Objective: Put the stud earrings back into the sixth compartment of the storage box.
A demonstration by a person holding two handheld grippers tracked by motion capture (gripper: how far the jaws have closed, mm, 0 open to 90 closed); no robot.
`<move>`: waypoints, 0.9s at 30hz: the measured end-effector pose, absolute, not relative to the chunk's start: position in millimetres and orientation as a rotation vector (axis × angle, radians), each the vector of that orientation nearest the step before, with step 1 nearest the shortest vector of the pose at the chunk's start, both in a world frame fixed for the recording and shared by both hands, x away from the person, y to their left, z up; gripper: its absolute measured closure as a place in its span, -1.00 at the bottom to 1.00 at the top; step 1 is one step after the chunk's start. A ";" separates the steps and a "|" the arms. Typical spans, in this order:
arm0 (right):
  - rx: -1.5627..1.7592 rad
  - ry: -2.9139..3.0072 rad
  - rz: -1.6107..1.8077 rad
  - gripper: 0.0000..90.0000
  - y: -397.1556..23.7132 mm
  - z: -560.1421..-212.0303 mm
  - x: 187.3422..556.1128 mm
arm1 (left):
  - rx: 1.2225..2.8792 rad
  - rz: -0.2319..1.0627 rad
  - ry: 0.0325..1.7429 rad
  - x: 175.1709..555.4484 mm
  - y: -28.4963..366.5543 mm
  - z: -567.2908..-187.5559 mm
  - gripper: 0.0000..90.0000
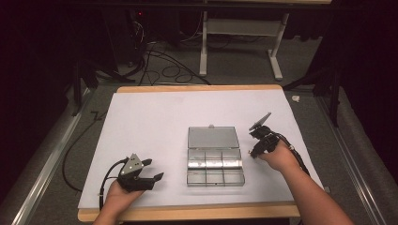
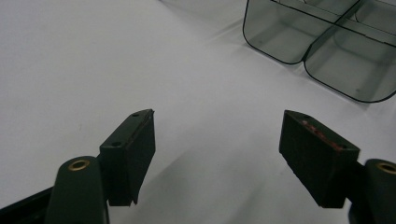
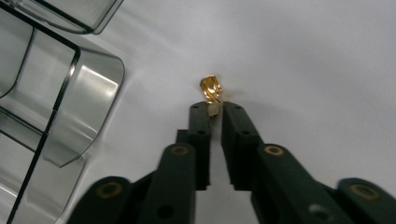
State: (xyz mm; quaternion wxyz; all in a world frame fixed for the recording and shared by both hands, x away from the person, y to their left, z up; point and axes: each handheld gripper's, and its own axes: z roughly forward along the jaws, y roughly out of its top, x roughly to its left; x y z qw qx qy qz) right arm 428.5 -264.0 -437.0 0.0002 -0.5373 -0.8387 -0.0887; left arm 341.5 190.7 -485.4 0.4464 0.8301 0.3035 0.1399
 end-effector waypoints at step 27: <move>-1.616 -2.653 -0.284 0.91 -263.7 -412.8 402.5 | 2.069 0.351 0.749 341.2 189.6 -485.3 -0.39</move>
